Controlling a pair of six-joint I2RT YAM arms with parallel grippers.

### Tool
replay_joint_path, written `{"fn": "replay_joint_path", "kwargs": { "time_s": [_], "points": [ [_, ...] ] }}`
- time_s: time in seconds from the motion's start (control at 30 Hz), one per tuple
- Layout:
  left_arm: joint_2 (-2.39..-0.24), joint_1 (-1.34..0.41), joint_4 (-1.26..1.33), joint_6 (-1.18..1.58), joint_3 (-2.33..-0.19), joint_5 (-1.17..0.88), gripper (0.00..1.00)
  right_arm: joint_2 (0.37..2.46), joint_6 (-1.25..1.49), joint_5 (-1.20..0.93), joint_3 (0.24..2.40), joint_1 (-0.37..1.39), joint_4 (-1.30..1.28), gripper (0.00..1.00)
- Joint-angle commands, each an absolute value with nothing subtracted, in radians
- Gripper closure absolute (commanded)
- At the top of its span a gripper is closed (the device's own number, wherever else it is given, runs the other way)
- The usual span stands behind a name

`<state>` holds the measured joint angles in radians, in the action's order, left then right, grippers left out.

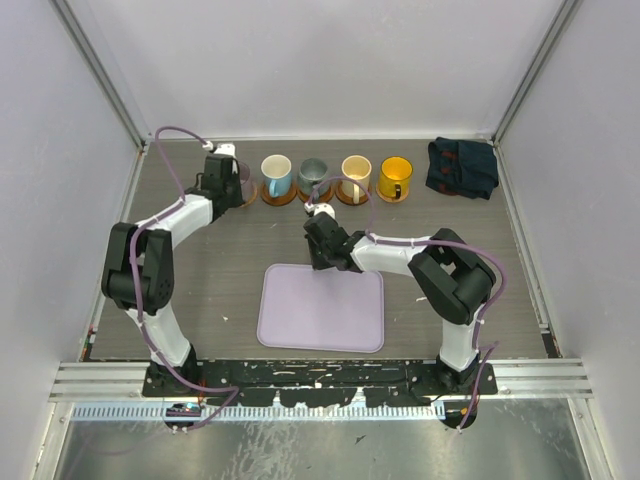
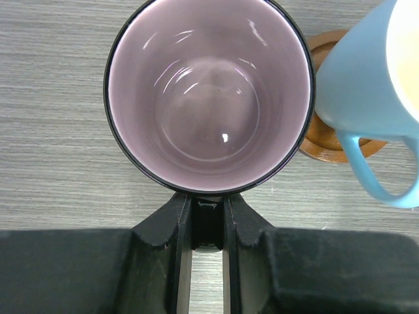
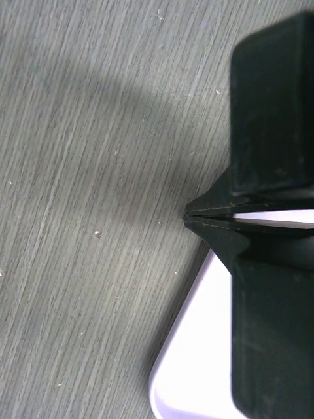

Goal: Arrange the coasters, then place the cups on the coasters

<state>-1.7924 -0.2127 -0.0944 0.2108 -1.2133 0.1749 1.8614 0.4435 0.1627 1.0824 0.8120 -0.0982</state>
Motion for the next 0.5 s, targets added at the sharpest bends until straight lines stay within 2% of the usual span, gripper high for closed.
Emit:
{"fn": "replay_joint_path", "kwargs": {
  "time_s": [0.0,0.47],
  "points": [
    [-1.789,-0.206,0.009,0.191,-1.265,0.221,0.97,1.874,0.462,0.148,1.070,0.823,-0.127,0.90],
    [-1.815,-0.206,0.028,0.192,-1.265,0.241,0.97,1.892,0.457,0.150,1.084,0.822,-0.136,0.90]
  ]
}}
